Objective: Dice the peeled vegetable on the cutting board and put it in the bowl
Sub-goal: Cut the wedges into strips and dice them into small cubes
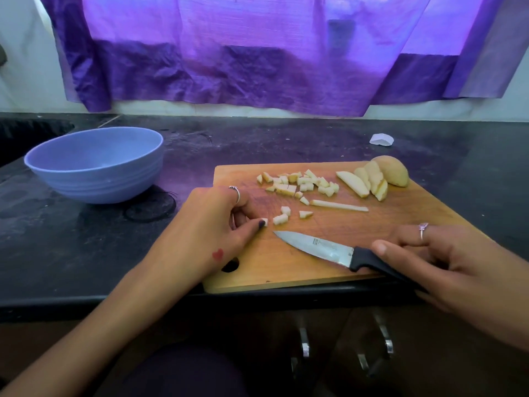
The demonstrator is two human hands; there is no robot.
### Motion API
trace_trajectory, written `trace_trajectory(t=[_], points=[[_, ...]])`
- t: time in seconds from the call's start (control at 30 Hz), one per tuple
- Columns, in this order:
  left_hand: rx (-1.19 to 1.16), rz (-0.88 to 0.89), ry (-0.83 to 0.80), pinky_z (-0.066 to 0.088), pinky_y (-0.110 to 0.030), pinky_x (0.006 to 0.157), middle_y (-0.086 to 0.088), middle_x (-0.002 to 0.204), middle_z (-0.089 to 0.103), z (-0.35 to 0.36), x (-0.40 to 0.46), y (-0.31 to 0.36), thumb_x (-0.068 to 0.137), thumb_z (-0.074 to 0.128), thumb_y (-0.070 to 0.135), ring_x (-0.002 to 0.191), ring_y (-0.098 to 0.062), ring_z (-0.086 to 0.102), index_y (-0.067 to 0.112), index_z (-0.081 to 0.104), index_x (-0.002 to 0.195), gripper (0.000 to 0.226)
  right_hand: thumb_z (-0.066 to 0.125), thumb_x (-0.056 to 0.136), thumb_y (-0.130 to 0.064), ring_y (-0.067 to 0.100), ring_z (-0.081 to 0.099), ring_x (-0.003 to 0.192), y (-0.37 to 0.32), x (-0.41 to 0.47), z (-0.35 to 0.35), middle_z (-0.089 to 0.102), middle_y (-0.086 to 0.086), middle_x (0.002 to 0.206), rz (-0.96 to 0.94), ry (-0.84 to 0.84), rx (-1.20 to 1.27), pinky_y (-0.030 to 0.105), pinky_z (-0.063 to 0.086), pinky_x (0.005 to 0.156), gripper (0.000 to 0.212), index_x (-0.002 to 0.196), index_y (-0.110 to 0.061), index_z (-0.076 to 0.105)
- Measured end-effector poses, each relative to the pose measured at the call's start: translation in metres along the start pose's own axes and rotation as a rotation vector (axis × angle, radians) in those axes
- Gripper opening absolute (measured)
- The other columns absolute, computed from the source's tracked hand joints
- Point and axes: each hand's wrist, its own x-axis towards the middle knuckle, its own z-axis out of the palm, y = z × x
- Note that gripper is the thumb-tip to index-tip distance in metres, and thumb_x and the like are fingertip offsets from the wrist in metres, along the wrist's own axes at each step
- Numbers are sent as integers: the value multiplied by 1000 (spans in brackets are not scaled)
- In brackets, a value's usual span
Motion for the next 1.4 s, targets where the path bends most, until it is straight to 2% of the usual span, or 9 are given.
trace_trajectory(t=[0.2, 0.37, 0.57, 0.67, 0.83, 0.97, 1.13, 1.3, 1.4], points=[[182, -2, -7, 41, -24, 56, 13, 66, 56, 2, 31, -2, 81, 71, 35, 62, -2, 52, 26, 66, 78, 12, 43, 74, -76, 4, 57, 72, 8, 9, -8, 62, -18, 72, -56, 89, -173, 28, 44, 58, 35, 85, -49, 63], [311, 36, 20, 48, -32, 63, 12, 79, 57, 1, 54, 1, 85, 65, 39, 76, -15, 57, 28, 64, 83, 12, 32, 69, -75, 6, 56, 77, 13, 35, -1, 64, -11, 82, -60, 229, -351, 28, 47, 67, 56, 105, -44, 62], [301, 140, 84, 52, -41, 67, 14, 79, 56, -1, 63, 9, 91, 57, 35, 74, -14, 56, 26, 67, 92, 14, 45, 64, -70, 7, 56, 63, 36, 24, -19, 61, -7, 65, -46, 250, -1, 22, 41, 58, 43, 83, -39, 69], [268, 225, -52, 52, -38, 72, 17, 82, 57, 6, 64, 20, 89, 60, 34, 80, -9, 57, 26, 68, 97, 14, 55, 67, -61, 8, 48, 50, 51, 16, -27, 57, -3, 58, -8, 315, 192, 21, 38, 53, 32, 81, -37, 71], [415, 376, -244, 47, -26, 82, 15, 127, 58, 27, 61, 42, 96, 45, 38, 110, -10, 56, 35, 55, 127, 33, 59, 70, -53, 5, 39, 48, 60, 9, -22, 50, 0, 54, 52, 395, 375, 27, 30, 55, 34, 80, -23, 71], [477, 438, -304, 45, -33, 89, 10, 122, 61, 33, 51, 51, 98, 29, 46, 107, -14, 55, 33, 54, 123, 38, 60, 75, -49, 9, 40, 51, 62, 4, -22, 47, 4, 56, 69, 410, 398, 28, 30, 57, 31, 81, -20, 71], [353, 465, -246, 37, -24, 88, 18, 127, 59, 26, 35, 56, 96, 24, 55, 115, -7, 53, 42, 48, 133, 46, 54, 73, -57, 19, 46, 53, 61, -8, -21, 52, 8, 61, 51, 415, 190, 30, 35, 54, 37, 80, -24, 70], [268, 395, -236, 37, -17, 91, 13, 120, 65, 29, 27, 57, 95, 40, 48, 114, -6, 57, 34, 59, 126, 39, 56, 79, -49, 11, 53, 55, 50, -21, -8, 59, -6, 61, 34, 526, -7, 15, 40, 48, 12, 81, -39, 63], [248, 360, -197, 23, -3, 77, 12, 117, 66, 32, 31, 60, 93, 52, 30, 108, -5, 58, 29, 63, 122, 31, 50, 78, -56, 14, 52, 47, 48, -27, 0, 57, -4, 55, 84, 564, -80, 34, 49, 50, 29, 95, -37, 65]])
